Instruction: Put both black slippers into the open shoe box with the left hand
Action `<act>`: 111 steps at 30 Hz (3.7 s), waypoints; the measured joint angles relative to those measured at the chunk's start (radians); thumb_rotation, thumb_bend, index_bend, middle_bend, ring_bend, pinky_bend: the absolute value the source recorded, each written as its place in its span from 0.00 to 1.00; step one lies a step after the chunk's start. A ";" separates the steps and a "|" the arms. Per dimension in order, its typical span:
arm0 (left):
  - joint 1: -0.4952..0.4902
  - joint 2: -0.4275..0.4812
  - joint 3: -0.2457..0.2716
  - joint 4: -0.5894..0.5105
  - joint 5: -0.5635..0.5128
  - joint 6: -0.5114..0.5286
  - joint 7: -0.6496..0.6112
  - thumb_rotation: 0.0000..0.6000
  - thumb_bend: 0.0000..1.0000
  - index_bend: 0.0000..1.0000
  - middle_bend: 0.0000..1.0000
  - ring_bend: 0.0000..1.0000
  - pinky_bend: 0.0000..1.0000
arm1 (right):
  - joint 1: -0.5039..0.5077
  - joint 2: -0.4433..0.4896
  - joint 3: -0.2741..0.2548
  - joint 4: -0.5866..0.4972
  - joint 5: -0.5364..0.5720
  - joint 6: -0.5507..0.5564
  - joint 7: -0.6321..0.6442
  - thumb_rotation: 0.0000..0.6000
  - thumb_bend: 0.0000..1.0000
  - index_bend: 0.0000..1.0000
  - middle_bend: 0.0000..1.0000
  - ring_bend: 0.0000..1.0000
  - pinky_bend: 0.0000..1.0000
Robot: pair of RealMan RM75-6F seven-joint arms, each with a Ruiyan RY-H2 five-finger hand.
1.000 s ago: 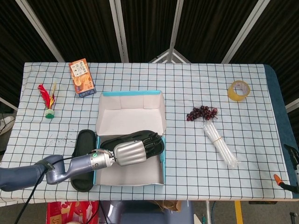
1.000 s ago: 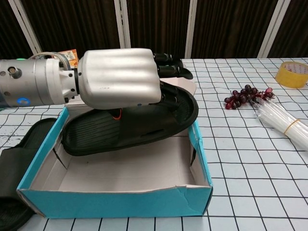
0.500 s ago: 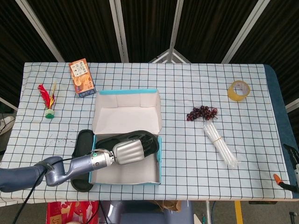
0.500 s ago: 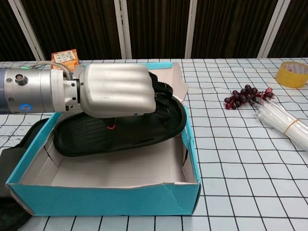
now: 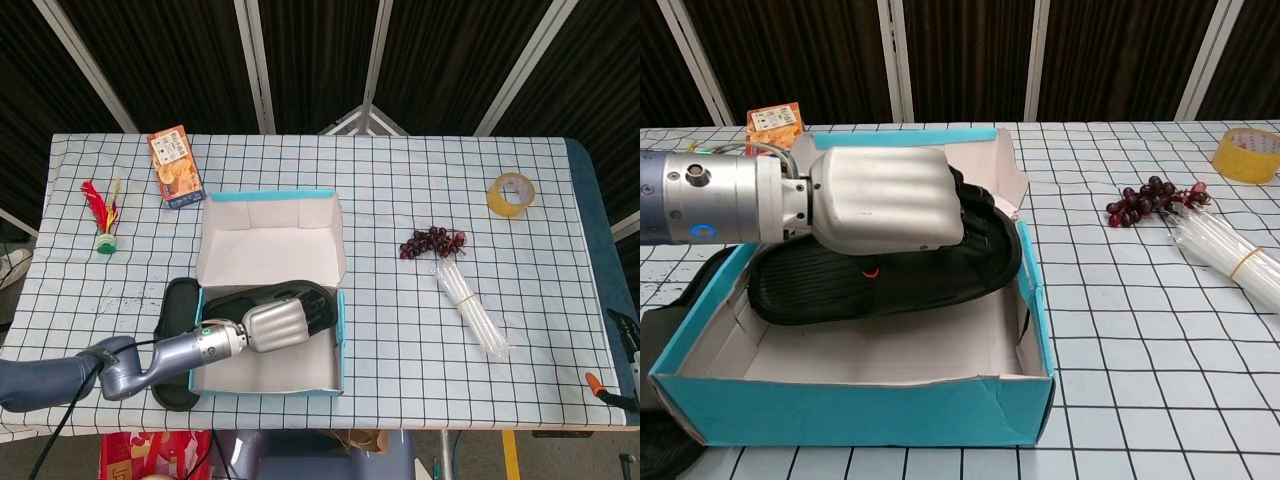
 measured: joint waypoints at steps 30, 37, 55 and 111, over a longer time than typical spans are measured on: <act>-0.005 -0.134 0.006 0.133 -0.073 -0.064 -0.062 1.00 0.37 0.48 0.47 0.20 0.45 | 0.006 -0.002 0.004 0.001 0.017 -0.018 -0.011 1.00 0.31 0.03 0.11 0.18 0.13; -0.007 -0.137 0.004 0.144 -0.081 -0.061 -0.078 1.00 0.35 0.42 0.39 0.17 0.45 | 0.006 -0.002 0.004 0.000 0.019 -0.019 -0.014 1.00 0.31 0.03 0.11 0.18 0.13; 0.000 -0.002 -0.049 -0.049 -0.275 -0.184 0.305 1.00 0.13 0.07 0.00 0.00 0.34 | 0.008 0.000 0.003 -0.003 0.016 -0.025 -0.010 1.00 0.31 0.03 0.11 0.18 0.13; 0.423 0.435 0.146 -0.439 -0.165 0.357 0.045 1.00 0.25 0.34 0.49 0.38 0.59 | -0.009 0.034 -0.005 -0.011 -0.003 -0.005 0.048 1.00 0.31 0.03 0.11 0.18 0.13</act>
